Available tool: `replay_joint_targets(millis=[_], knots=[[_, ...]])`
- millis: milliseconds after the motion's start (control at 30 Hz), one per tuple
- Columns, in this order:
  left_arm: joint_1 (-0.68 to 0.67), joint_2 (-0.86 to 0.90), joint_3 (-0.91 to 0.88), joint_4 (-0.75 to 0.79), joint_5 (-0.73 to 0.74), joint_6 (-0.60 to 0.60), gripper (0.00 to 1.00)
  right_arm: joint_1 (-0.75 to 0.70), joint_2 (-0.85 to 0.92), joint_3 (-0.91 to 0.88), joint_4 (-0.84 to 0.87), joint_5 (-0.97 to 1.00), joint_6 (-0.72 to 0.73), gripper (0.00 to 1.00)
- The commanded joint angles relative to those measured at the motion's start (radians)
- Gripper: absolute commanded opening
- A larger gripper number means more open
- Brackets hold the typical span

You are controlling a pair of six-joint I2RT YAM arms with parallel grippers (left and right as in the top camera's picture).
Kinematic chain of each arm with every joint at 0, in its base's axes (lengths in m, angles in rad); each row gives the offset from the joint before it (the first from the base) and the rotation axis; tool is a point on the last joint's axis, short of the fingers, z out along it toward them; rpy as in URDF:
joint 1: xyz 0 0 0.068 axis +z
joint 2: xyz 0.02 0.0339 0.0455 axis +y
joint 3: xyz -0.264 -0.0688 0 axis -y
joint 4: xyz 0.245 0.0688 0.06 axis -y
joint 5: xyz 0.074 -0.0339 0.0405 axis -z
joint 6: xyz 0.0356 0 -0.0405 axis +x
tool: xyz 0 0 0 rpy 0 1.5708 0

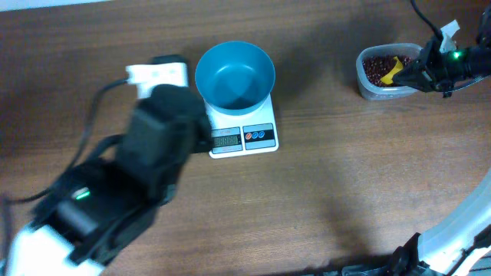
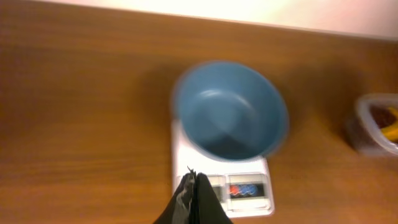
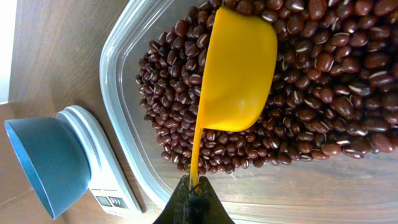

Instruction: Scoop item into bowl and weigh 50g on scale

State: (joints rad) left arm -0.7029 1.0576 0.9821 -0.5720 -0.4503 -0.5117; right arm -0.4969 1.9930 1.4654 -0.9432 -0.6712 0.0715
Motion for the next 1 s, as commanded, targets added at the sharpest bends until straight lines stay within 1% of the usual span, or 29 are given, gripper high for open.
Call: replay_joint_targets(millis=[0, 33, 67, 100, 167, 200, 233, 267, 300, 333, 367, 400, 433, 500, 567, 633, 800, 967], knots=[[0.146, -0.07, -0.001, -0.088, -0.069, 0.013, 0.0, 0.006, 0.018, -0.003, 0.017, 0.002, -0.014, 0.04], [0.201, -0.069, -0.001, -0.115, -0.047, 0.013, 0.0, 0.006, 0.018, -0.003, 0.017, 0.002, -0.014, 0.04], [0.251, -0.069, -0.001, -0.138, 0.018, 0.013, 0.0, 0.006, 0.018, -0.003, 0.017, 0.002, -0.014, 0.04], [0.275, -0.069, -0.001, -0.172, 0.079, 0.066, 0.01, 0.006, 0.018, -0.003, 0.018, 0.002, -0.014, 0.04], [0.278, -0.069, -0.001, -0.198, 0.245, 0.232, 0.04, 0.006, 0.018, -0.003, 0.037, 0.002, -0.014, 0.04], [0.278, -0.069, -0.001, -0.203, 0.334, 0.304, 0.04, 0.006, 0.018, -0.003, 0.044, 0.002, -0.014, 0.04], [0.278, -0.069, -0.001, -0.216, 0.363, 0.333, 0.02, 0.006, 0.018, -0.003, 0.044, 0.002, -0.014, 0.04], [0.278, -0.069, -0.001, -0.233, 0.363, 0.335, 0.14, 0.006, 0.018, -0.003, 0.046, 0.002, -0.014, 0.04], [0.278, -0.069, -0.001, -0.23, 0.353, 0.335, 0.99, 0.006, 0.018, -0.003, 0.052, 0.002, -0.014, 0.04], [0.278, -0.069, -0.001, -0.23, 0.321, 0.334, 0.98, 0.006, 0.018, -0.003, 0.055, 0.002, -0.014, 0.04], [0.278, -0.069, -0.001, -0.23, 0.325, 0.312, 0.98, 0.006, 0.018, -0.003, 0.055, 0.002, -0.014, 0.04], [0.277, -0.069, -0.001, -0.229, 0.345, 0.259, 0.98, 0.006, 0.018, -0.003, 0.056, 0.002, -0.014, 0.04], [0.277, -0.069, -0.001, -0.235, 0.374, 0.341, 0.98, 0.006, 0.018, -0.003, 0.061, 0.002, -0.014, 0.04], [0.278, -0.069, -0.001, -0.257, 0.552, 0.718, 0.98, 0.006, 0.018, -0.003, 0.066, 0.002, -0.014, 0.04], [0.278, -0.062, -0.001, -0.279, 0.559, 0.779, 0.98, 0.006, 0.018, -0.003, 0.066, 0.002, -0.014, 0.04], [0.278, -0.024, -0.001, -0.32, 0.559, 0.798, 0.98, 0.006, 0.018, -0.003, 0.069, 0.002, -0.014, 0.04], [0.278, 0.025, -0.001, -0.321, 0.559, 0.797, 0.99, 0.006, 0.018, -0.003, 0.069, 0.002, -0.014, 0.04], [0.278, 0.025, -0.001, -0.323, 0.559, 0.797, 0.98, 0.006, 0.018, -0.003, 0.069, 0.002, -0.014, 0.04]])
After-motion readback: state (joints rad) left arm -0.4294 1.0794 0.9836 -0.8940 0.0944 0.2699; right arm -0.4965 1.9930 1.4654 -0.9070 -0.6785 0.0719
